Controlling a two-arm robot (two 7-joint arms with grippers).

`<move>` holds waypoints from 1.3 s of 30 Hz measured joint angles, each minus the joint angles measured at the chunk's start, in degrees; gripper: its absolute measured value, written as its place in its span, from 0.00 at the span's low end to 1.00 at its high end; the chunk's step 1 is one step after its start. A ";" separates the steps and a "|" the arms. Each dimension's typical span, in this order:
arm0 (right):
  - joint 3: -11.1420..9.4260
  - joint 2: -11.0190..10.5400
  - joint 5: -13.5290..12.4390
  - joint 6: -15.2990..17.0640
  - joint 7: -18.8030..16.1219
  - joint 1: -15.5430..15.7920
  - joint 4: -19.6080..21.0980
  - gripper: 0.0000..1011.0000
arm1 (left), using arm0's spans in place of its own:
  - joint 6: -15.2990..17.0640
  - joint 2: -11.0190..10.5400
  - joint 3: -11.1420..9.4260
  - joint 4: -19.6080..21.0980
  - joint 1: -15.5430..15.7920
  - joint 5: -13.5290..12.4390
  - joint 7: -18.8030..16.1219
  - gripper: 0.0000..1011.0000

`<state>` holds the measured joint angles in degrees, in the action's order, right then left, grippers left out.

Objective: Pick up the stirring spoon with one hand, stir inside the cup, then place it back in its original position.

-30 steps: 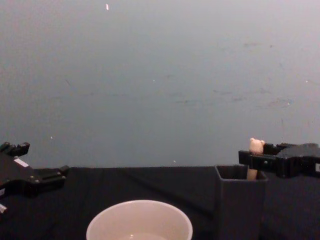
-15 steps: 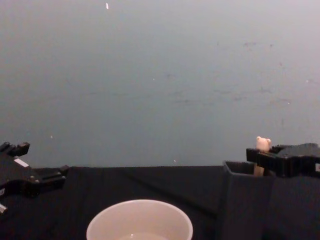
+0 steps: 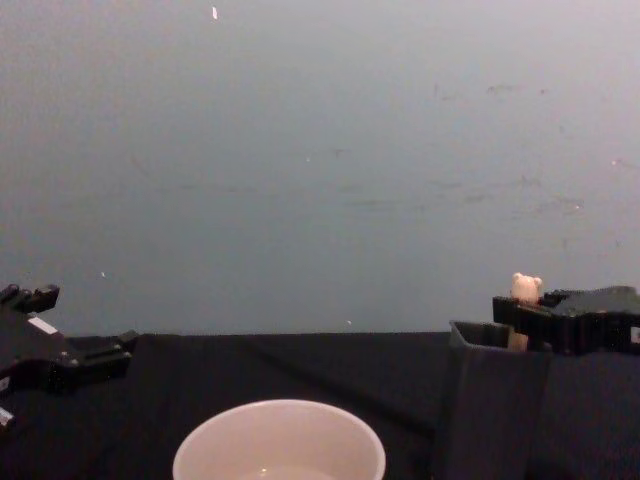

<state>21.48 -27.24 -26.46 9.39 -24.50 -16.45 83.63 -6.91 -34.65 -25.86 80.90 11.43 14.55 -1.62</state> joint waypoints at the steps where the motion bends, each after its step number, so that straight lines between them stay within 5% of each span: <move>1: 0.00 0.00 0.00 0.00 0.00 0.00 0.00 0.21 | 0.00 0.00 0.00 0.00 0.00 0.00 0.00 0.99; 13: -0.09 -0.02 -0.59 -0.11 -0.60 0.15 0.56 0.21 | 0.00 0.00 0.00 0.00 0.00 0.00 0.00 0.99; 39: -2.97 -2.46 -6.69 -0.47 -0.48 0.78 7.89 0.21 | 0.00 0.00 0.00 0.00 0.00 0.00 0.00 0.99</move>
<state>18.51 -29.70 -33.15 8.92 -24.98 -15.67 91.51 -6.90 -34.64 -25.86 80.90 11.43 14.55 -1.62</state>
